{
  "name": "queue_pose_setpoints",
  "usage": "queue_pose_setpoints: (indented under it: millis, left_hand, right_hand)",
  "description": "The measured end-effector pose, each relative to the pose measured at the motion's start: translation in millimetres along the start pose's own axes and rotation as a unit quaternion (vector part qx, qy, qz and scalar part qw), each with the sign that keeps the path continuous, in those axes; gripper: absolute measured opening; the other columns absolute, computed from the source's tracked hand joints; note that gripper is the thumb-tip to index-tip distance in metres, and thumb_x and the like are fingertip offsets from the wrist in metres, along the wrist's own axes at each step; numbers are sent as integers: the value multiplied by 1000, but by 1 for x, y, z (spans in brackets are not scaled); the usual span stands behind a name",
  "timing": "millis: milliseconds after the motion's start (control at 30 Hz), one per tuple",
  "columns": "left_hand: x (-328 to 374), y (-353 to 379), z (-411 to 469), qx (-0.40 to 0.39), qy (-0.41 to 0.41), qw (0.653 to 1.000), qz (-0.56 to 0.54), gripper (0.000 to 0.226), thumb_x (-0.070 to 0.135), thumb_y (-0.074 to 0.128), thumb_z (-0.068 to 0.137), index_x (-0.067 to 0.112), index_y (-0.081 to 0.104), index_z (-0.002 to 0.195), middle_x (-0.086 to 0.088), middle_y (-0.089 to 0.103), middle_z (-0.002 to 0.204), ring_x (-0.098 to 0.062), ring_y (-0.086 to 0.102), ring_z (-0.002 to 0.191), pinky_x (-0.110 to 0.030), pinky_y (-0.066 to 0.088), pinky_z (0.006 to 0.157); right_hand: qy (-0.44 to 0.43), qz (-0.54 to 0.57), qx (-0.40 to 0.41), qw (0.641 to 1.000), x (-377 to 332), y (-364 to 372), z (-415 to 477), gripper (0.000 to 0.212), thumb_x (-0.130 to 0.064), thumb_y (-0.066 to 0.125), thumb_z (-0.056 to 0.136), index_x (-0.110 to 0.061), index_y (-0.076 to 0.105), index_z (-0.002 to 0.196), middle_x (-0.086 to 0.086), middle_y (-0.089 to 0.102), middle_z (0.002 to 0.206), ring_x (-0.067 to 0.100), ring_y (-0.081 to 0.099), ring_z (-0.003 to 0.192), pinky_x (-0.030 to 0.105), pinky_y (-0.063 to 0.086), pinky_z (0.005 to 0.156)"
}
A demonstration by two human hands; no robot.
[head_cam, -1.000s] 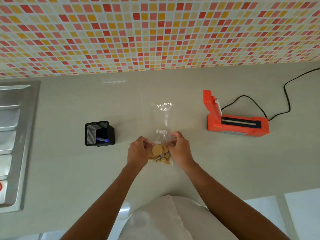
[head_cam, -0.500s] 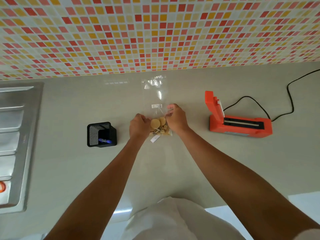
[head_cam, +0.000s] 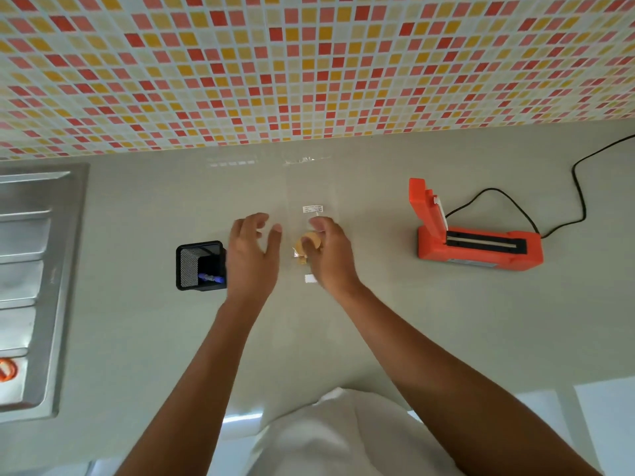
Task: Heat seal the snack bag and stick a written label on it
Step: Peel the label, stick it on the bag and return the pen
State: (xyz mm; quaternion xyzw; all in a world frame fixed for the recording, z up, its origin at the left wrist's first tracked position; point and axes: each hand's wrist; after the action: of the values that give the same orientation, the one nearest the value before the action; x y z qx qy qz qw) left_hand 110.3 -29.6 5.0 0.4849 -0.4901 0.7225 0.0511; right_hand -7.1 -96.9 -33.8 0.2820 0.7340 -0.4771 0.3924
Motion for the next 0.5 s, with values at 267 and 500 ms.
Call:
queue_pose_setpoints:
  millis: [267,500]
  left_hand:
    - [-60,-66,-4,103,-127,985,63,46,37,60,92,9,53,128,-16,56,125,-30,44,120,-34,38,97]
    - [-88,-66,-9,23,-283,959,7,52,48,47,96,4,53,125,-12,61,117,-28,56,106,-35,41,85]
  right_hand:
    - [7,55,-173,983,-26,55,-40,40,-21,58,97,-10,55,135,7,62,133,19,61,115,26,45,95]
    - [4,16,-243,970,-36,84,-48,45,-13,50,97,-8,49,142,16,63,131,30,59,120,38,47,100]
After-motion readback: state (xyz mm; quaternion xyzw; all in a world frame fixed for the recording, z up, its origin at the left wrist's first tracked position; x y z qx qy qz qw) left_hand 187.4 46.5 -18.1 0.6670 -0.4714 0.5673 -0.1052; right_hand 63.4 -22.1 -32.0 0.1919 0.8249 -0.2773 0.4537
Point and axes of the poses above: each hand's wrist, its own z-axis towards the middle knuckle, its own y-axis out of the palm, x = y × z
